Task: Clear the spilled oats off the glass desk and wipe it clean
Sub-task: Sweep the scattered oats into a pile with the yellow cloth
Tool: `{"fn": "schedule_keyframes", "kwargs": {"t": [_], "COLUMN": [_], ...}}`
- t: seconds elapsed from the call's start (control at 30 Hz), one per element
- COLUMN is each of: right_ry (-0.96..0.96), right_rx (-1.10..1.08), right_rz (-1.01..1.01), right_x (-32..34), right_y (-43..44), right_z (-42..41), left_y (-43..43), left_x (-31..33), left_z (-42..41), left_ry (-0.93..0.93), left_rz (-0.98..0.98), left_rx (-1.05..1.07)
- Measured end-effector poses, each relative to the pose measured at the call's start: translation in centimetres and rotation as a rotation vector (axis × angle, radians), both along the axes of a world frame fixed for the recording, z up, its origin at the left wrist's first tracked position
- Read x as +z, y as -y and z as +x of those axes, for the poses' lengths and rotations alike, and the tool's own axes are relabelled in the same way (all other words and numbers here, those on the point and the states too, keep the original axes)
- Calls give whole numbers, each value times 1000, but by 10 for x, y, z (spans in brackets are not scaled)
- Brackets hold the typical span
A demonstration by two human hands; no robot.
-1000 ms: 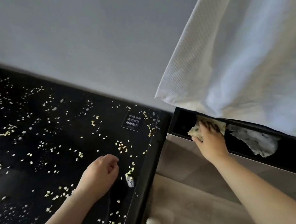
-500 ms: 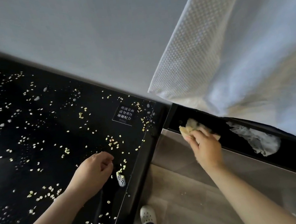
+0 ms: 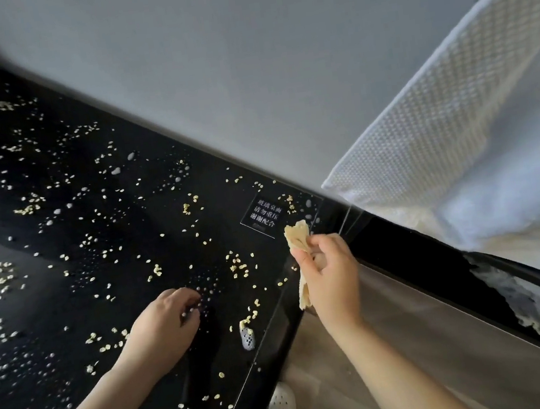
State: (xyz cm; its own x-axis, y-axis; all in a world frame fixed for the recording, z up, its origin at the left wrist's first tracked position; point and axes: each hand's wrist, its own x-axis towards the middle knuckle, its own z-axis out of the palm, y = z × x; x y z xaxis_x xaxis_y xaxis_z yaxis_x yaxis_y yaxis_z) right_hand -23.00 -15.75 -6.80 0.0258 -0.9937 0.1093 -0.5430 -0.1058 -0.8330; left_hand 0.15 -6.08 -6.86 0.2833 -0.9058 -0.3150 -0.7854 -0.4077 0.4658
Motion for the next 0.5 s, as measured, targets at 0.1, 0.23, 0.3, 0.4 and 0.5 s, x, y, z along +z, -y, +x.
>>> {"fn": "schedule_keyframes", "kwargs": {"t": [0.1, 0.23, 0.3, 0.4, 0.5], "right_ry": [-107, -137, -151, -197, -242], "right_rx": [-12, -60, -115, -224, -291], "right_rz": [-169, -283, -294, -276, -289], "right_x": [9, 9, 7, -5, -9], "right_y": [27, 51, 56, 65, 78], "right_z": [10, 28, 34, 37, 42], "left_y": [8, 29, 40, 56, 73], "left_x": [-6, -14, -16, -20, -25], "left_z": [5, 14, 19, 27, 37], "left_ry": [-16, -56, -68, -83, -84], "left_rz": [-7, -40, -49, -78, -86], "left_rx": [3, -5, -19, -61, -118]}}
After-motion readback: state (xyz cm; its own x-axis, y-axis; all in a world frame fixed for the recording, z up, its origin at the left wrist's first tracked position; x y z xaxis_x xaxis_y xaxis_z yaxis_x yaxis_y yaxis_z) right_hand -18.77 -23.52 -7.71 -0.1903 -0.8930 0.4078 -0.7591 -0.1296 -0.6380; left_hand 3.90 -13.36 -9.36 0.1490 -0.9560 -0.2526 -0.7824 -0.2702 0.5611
